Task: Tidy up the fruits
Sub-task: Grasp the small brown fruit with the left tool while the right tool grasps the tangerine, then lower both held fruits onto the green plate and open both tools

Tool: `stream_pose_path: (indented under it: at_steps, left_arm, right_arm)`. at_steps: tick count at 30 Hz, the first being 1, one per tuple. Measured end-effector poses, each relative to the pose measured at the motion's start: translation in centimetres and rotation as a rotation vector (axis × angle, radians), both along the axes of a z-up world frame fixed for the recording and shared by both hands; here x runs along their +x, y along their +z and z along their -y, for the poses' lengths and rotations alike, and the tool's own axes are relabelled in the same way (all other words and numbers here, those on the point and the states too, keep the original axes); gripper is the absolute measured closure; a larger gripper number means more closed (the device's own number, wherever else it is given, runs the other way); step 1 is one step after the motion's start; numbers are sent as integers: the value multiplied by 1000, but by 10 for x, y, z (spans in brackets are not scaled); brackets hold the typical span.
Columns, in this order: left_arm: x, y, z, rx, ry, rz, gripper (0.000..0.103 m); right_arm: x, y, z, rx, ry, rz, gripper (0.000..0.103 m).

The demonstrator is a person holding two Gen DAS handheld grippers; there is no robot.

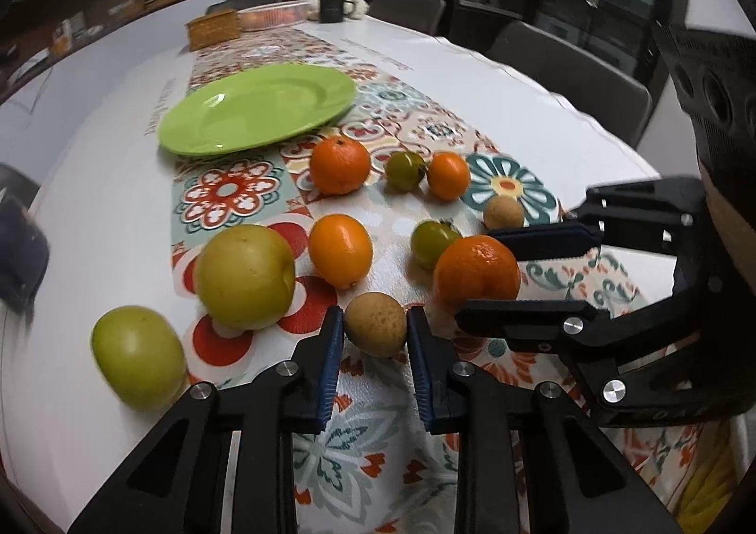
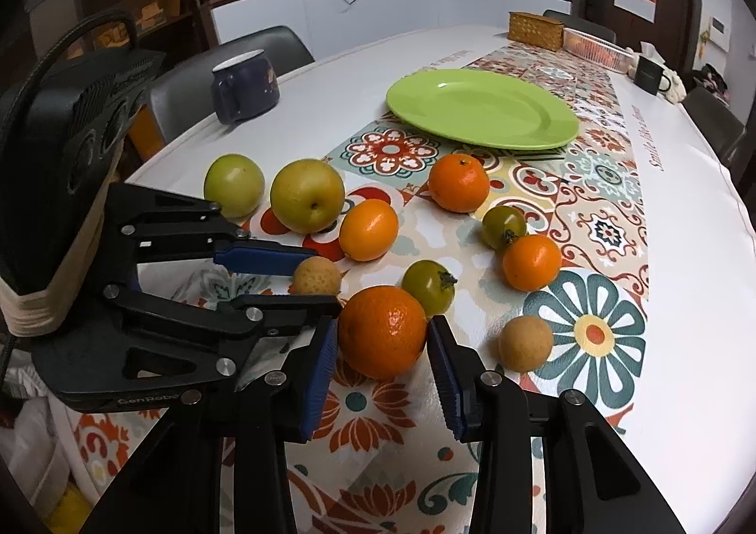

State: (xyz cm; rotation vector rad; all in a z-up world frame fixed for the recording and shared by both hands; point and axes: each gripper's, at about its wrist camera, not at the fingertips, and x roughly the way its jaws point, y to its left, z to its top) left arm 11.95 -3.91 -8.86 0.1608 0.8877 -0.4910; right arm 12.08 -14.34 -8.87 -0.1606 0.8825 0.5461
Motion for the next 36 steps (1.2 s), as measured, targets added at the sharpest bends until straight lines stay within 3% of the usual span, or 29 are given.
stream_pose_path:
  at_steps: [14,25,36]
  left_arm:
    - [8,50,-9,-46,189,52,76]
    - [67,87,-13,-28,228,131,76]
    - [146,85,-17,-20,236,78,76]
  right_arm:
    - [4,44,15,84,-96,96,63]
    - [68,84,18,113,-142,162,63]
    - [148,86,6,68,-160,134,63]
